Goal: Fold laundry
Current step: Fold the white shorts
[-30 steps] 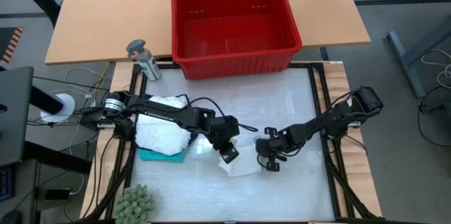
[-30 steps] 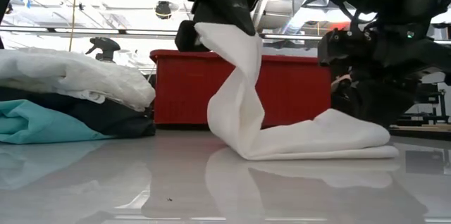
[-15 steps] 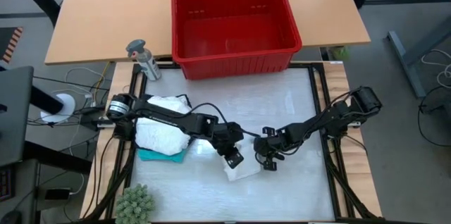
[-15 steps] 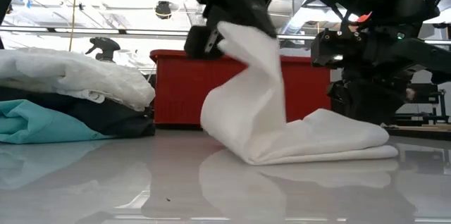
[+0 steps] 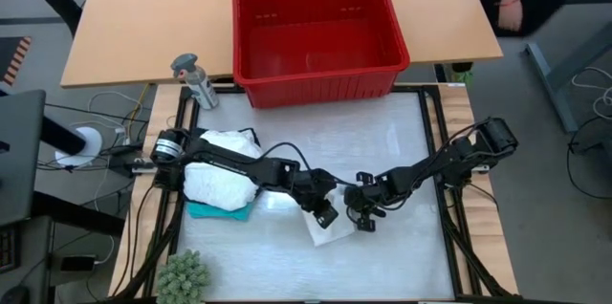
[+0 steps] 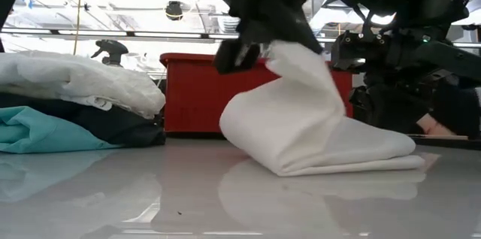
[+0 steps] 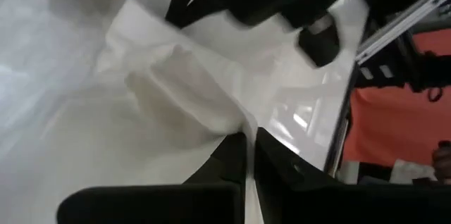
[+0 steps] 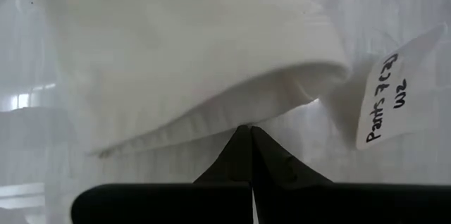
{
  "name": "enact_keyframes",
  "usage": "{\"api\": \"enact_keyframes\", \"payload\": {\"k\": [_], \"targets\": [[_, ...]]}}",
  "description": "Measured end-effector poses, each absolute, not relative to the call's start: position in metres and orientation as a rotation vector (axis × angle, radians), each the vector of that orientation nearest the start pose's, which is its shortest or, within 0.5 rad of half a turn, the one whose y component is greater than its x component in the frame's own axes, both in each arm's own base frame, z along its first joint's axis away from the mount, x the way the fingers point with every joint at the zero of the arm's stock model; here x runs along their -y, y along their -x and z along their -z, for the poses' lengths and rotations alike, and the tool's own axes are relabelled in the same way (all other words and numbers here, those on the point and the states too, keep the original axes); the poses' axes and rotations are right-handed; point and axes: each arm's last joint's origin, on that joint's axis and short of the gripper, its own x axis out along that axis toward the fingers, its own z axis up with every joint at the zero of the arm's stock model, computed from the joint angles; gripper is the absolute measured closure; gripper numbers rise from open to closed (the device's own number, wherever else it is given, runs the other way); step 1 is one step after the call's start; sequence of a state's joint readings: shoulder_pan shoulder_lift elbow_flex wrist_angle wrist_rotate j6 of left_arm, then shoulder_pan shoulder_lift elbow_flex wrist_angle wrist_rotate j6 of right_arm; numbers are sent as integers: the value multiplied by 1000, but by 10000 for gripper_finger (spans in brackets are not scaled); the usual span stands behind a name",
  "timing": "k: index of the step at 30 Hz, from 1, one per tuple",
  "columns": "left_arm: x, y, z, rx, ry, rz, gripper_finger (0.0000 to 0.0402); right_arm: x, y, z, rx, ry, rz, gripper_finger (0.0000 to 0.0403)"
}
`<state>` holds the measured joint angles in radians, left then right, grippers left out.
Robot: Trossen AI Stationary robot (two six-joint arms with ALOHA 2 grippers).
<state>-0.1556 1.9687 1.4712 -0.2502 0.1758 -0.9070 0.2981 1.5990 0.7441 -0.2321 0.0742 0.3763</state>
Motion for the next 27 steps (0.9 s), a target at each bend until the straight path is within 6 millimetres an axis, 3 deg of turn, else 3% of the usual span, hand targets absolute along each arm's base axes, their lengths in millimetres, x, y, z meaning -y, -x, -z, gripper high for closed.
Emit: {"api": "enact_keyframes", "payload": {"k": [8,16,27], "targets": [[76,-440,-203,-833,900,-19,401,-79,-267,-136,-1086,-138,5,383],[74,-442,-204,-776,870,-51,397,-78,-267,-136,-1089,-139,7,375],[75,-446,-209,-711,849,-30,262,-78,-266,-136,-1100,-136,14,357]]}}
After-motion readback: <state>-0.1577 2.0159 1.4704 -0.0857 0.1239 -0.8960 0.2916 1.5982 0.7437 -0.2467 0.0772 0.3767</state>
